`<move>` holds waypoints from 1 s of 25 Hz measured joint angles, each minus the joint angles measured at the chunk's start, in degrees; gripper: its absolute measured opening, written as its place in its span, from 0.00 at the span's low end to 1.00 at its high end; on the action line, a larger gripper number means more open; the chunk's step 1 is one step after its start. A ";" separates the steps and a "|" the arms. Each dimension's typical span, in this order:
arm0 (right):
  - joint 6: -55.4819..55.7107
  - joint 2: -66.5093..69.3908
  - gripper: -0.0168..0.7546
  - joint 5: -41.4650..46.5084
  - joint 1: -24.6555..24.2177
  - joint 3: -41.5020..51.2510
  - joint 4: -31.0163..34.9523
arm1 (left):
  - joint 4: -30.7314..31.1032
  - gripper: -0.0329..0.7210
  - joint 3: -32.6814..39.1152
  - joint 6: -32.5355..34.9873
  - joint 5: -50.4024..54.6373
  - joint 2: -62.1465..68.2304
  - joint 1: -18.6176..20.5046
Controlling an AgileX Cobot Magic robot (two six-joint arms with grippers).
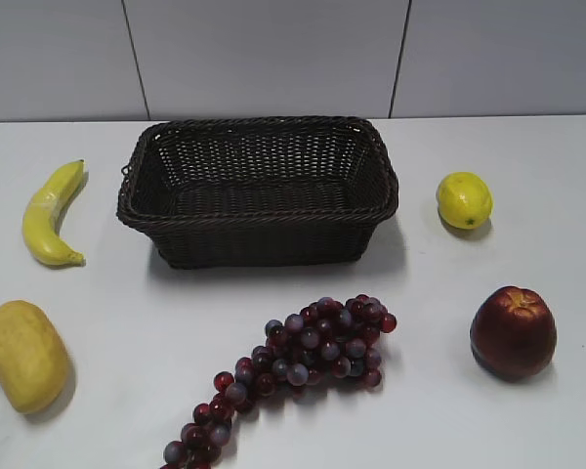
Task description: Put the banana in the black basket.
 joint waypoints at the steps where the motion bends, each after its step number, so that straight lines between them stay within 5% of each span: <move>1: 0.00 0.00 0.76 0.00 0.00 0.00 0.00 | 0.00 0.80 0.00 0.00 0.00 0.00 0.00; 13: 0.00 0.00 0.76 0.00 0.00 0.00 0.00 | 0.00 0.78 -1.02 0.00 -0.96 2.70 0.00; 25: 0.00 0.00 0.76 0.00 0.00 0.00 0.00 | 0.51 0.78 -11.04 0.00 -10.79 35.91 0.00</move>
